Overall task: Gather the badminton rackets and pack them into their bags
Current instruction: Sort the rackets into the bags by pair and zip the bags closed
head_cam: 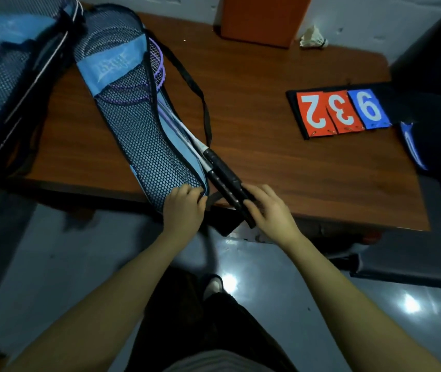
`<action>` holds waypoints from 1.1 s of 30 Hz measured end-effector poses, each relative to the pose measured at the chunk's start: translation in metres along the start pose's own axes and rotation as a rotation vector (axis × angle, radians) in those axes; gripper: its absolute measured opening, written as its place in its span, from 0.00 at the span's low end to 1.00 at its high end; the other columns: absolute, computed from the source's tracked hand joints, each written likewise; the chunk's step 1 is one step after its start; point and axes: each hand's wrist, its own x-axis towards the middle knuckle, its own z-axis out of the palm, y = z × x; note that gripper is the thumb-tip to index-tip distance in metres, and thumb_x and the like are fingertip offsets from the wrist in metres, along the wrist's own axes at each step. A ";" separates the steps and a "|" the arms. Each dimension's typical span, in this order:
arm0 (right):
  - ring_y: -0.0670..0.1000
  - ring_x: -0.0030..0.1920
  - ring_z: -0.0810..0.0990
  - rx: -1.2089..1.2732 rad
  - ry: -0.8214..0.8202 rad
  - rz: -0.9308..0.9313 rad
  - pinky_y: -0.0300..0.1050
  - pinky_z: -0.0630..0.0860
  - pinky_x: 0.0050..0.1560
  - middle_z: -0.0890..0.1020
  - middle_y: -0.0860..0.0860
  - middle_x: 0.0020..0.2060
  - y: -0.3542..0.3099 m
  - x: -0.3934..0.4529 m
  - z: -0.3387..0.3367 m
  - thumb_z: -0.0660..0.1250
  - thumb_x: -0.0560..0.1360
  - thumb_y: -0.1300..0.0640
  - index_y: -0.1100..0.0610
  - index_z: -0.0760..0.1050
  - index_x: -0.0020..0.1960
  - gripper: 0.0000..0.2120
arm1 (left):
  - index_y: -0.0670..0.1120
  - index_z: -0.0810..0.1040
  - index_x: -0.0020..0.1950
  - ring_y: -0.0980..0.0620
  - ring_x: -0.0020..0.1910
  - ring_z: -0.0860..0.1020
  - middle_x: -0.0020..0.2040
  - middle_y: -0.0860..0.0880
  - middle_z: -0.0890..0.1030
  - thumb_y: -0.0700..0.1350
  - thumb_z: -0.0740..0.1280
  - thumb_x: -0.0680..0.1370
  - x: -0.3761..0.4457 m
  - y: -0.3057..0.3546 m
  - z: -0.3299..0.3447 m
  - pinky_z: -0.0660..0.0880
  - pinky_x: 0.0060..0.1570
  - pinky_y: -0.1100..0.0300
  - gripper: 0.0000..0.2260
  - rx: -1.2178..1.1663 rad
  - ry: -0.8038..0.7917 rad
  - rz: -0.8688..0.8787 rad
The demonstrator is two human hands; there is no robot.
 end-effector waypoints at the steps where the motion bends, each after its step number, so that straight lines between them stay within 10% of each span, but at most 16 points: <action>1: 0.56 0.49 0.78 -0.018 -0.018 0.003 0.55 0.77 0.44 0.75 0.52 0.55 -0.001 0.002 0.000 0.62 0.78 0.55 0.53 0.69 0.68 0.18 | 0.40 0.80 0.51 0.39 0.44 0.75 0.43 0.41 0.79 0.44 0.66 0.75 0.000 0.000 0.000 0.71 0.43 0.50 0.10 -0.005 0.018 -0.008; 15: 0.49 0.49 0.69 -0.188 -0.328 -0.126 0.43 0.64 0.56 0.64 0.48 0.65 0.009 -0.015 -0.009 0.68 0.74 0.59 0.39 0.50 0.74 0.38 | 0.42 0.78 0.43 0.43 0.45 0.74 0.42 0.44 0.78 0.40 0.67 0.74 0.003 0.005 -0.007 0.69 0.47 0.50 0.02 -0.153 0.059 -0.151; 25: 0.50 0.58 0.71 0.219 -0.043 -0.055 0.56 0.68 0.62 0.70 0.47 0.57 -0.013 -0.004 -0.003 0.74 0.69 0.59 0.43 0.67 0.68 0.32 | 0.40 0.74 0.47 0.47 0.47 0.72 0.46 0.46 0.72 0.37 0.63 0.76 -0.016 0.006 -0.028 0.70 0.50 0.54 0.02 -0.414 0.201 -0.164; 33: 0.41 0.53 0.74 0.445 0.037 -0.094 0.33 0.71 0.56 0.74 0.51 0.53 -0.075 0.019 0.010 0.78 0.64 0.60 0.52 0.74 0.63 0.29 | 0.40 0.73 0.48 0.55 0.39 0.71 0.47 0.44 0.73 0.37 0.63 0.77 -0.030 -0.010 -0.061 0.64 0.39 0.70 0.02 -0.580 0.195 -0.208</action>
